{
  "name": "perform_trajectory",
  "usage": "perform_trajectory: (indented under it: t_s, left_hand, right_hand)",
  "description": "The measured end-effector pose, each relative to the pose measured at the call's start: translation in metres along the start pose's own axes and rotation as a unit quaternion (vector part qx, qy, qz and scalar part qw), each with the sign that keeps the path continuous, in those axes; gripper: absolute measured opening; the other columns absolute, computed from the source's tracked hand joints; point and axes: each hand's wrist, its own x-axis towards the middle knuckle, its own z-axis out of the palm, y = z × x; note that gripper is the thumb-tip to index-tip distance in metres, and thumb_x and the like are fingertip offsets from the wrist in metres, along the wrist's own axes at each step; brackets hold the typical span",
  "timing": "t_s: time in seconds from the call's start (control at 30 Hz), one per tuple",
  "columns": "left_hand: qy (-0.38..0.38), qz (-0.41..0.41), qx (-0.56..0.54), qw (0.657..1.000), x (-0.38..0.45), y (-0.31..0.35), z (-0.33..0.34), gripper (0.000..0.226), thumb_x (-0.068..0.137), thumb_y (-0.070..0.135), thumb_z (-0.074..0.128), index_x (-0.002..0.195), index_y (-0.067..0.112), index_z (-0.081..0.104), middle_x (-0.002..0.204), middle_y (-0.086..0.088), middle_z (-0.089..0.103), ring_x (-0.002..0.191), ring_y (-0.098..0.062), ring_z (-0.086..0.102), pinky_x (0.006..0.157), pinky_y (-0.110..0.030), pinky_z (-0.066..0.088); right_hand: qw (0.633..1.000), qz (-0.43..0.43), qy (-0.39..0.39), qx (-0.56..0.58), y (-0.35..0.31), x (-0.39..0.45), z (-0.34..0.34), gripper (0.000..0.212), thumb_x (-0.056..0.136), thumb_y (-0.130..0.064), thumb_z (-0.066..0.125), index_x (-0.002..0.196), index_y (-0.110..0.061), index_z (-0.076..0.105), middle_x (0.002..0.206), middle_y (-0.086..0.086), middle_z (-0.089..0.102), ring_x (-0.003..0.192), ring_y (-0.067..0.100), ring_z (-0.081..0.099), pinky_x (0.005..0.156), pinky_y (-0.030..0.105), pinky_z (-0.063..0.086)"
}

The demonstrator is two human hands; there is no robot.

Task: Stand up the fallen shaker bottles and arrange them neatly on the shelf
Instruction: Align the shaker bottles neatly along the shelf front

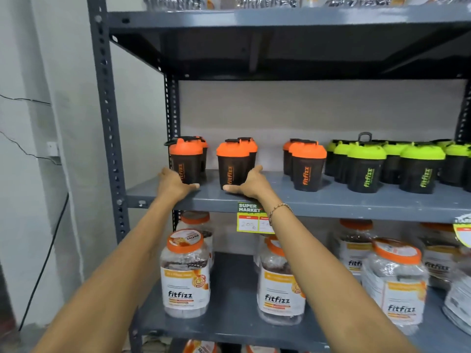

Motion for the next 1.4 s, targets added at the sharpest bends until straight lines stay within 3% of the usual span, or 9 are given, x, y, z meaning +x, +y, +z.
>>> perform_trajectory:
  t_s: [0.2,0.37,0.57,1.4]
  left_hand:
    - [0.003,0.02,-0.056,0.998,0.013,0.003,0.008,0.092,0.068,0.031,0.084,0.132,0.002,0.025,0.133,-0.019,0.047,0.122,-0.038,0.048,0.098,-0.048,0.042]
    - [0.049,0.009,0.017,0.999,0.014,-0.005,0.02,0.088,0.073,0.039,0.079,0.133,0.006,0.024,0.127,-0.018,0.055,0.112,-0.039,0.056,0.086,-0.048,0.047]
    - [0.04,0.011,0.048,0.998,0.014,-0.005,0.019,0.081,0.076,0.04,0.076,0.13,0.004,0.027,0.124,-0.02,0.056,0.109,-0.04,0.056,0.082,-0.046,0.046]
    - [0.035,0.016,0.081,0.996,0.027,-0.011,0.025,0.08,0.081,0.044,0.068,0.135,0.004,0.025,0.126,-0.019,0.052,0.113,-0.037,0.053,0.087,-0.048,0.047]
  right_hand:
    - [0.999,-0.003,0.038,-0.033,-0.007,0.012,0.02,0.1,0.064,-0.045,0.084,0.129,-0.004,0.02,0.136,0.018,0.05,0.125,0.036,0.05,0.101,0.047,0.045]
    - [0.996,0.009,0.084,-0.032,0.0,0.017,0.024,0.087,0.069,-0.035,0.082,0.129,-0.003,0.027,0.133,0.018,0.053,0.124,0.037,0.051,0.1,0.045,0.046]
    - [0.988,0.054,0.139,-0.031,0.002,0.016,0.022,0.083,0.069,-0.031,0.082,0.132,-0.001,0.037,0.135,0.017,0.048,0.126,0.035,0.047,0.101,0.044,0.043]
    - [0.987,0.061,0.14,-0.053,0.003,0.02,0.024,0.084,0.073,-0.034,0.08,0.136,-0.002,0.033,0.139,0.017,0.044,0.129,0.034,0.045,0.104,0.043,0.043]
